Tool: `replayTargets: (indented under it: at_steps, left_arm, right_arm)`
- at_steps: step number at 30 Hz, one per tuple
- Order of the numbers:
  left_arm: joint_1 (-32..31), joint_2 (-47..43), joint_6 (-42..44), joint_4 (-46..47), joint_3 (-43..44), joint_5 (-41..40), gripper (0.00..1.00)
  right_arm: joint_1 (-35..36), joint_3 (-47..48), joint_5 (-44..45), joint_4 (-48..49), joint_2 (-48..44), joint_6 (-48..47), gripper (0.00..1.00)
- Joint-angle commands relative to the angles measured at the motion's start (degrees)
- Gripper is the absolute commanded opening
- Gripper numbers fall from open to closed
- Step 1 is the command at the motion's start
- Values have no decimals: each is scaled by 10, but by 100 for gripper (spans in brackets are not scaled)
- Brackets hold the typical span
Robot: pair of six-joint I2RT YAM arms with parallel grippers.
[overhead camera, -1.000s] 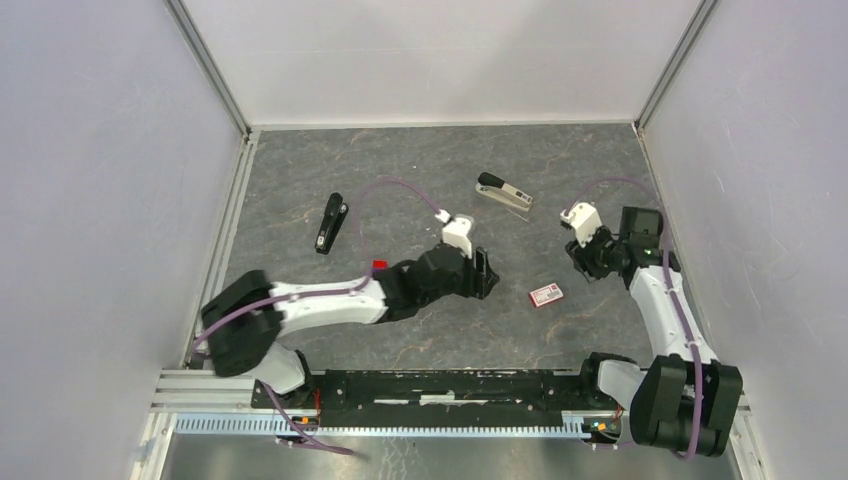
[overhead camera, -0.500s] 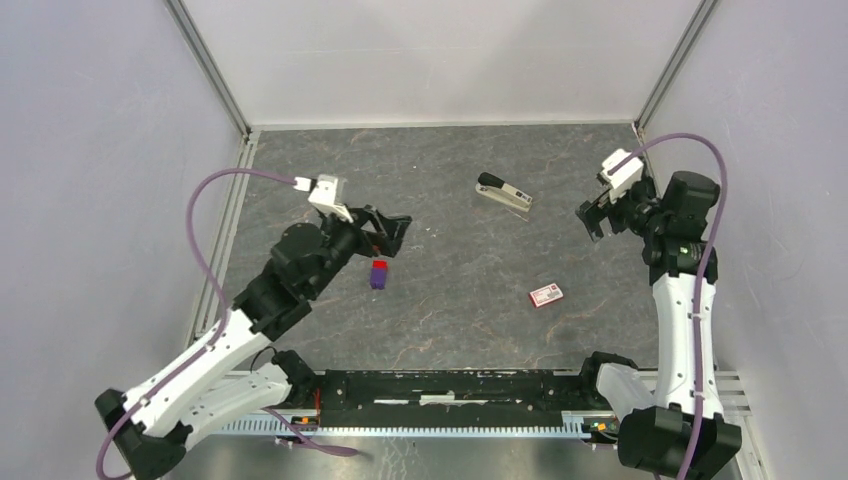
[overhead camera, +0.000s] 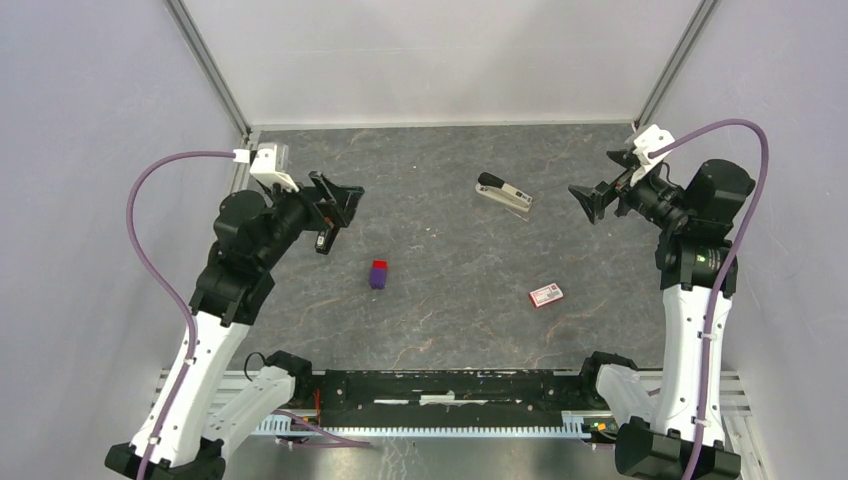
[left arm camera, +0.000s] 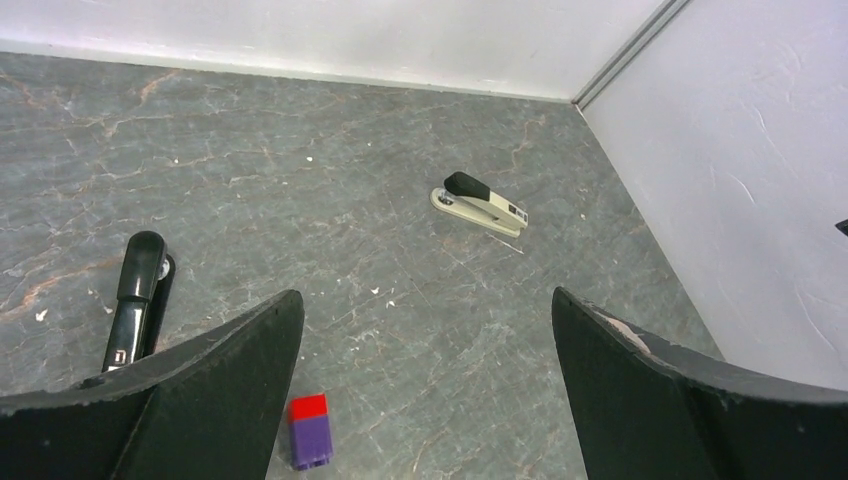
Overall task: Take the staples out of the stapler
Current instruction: Reset both arms
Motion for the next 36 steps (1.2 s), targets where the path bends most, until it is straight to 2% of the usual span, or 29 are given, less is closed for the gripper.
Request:
replayTargets:
  at_steps: [1,13,23,36]
  left_arm:
    - [15,-7,-3,-39,52,60,100]
    - [15,-40,-2,-53,48,75,100]
    - [14,-64,-9,-46,36,82,100]
    - [14,-65,-24,-19,9,86,100]
  right_arm:
    - [-3,29,-37,14,-17,44,98]
    - [-3,16,61,20,-61,90,98]
    - [-2,-8,65,29,-79,105,98]
    - [-3,-20,58,30,-85,79,98]
